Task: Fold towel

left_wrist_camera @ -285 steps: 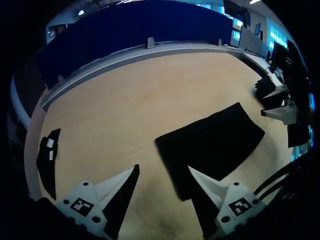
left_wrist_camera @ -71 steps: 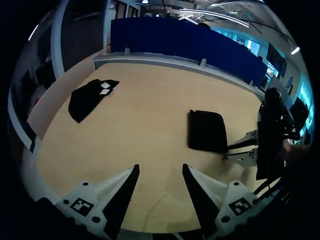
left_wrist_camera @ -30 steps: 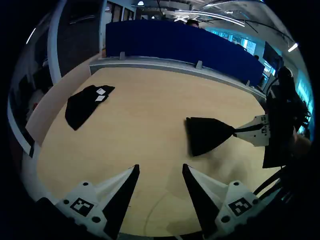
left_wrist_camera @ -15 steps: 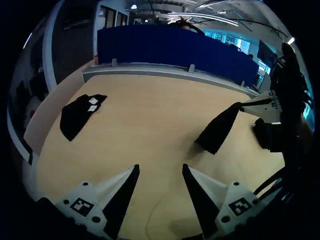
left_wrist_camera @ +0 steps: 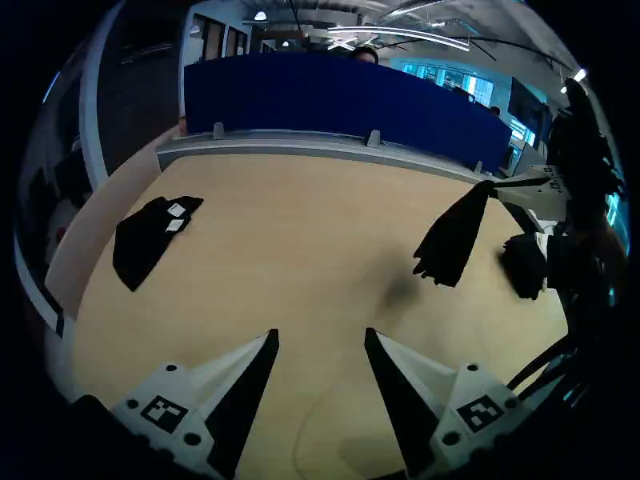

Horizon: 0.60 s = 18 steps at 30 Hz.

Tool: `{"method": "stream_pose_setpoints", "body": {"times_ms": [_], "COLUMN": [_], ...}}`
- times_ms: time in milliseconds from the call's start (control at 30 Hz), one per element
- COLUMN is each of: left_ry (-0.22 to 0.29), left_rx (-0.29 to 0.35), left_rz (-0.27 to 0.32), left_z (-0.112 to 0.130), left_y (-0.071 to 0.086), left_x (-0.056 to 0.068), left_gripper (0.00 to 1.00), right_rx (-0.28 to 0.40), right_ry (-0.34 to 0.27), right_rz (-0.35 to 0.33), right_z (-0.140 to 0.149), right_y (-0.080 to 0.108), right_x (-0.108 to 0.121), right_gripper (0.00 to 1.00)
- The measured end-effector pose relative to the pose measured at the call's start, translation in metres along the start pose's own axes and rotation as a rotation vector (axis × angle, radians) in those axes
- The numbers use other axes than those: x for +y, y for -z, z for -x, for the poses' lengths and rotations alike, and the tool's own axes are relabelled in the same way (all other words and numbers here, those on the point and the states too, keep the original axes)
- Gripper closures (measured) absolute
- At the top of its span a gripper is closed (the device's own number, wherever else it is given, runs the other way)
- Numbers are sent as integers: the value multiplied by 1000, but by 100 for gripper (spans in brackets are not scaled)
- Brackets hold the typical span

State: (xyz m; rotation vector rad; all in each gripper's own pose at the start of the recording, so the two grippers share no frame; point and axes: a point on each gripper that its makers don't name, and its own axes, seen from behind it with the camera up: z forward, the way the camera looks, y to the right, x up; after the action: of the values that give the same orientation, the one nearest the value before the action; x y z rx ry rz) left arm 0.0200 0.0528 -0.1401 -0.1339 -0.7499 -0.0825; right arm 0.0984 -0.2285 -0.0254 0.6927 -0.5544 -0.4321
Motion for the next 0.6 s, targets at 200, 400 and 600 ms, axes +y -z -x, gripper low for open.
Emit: {"method": "stream_pose_setpoints", "body": {"times_ms": [200,400,600], "left_ry": [-12,-27,-32], "left_rx": [0,0,-3], "left_rz": [7,14,19], "left_z": [-3,-6,-9], "left_y": [-1,-3,-7], "left_x": [8,16,23], "left_gripper": [21,21,21], "right_rx": [5,-1,-12], "right_ry": [-10,-20,-37], "right_rz": [21,51,86], "right_z": [2,10,22], "right_y": [10,26,42], "right_x": [22,52,89], "right_gripper": [97,97,97]}}
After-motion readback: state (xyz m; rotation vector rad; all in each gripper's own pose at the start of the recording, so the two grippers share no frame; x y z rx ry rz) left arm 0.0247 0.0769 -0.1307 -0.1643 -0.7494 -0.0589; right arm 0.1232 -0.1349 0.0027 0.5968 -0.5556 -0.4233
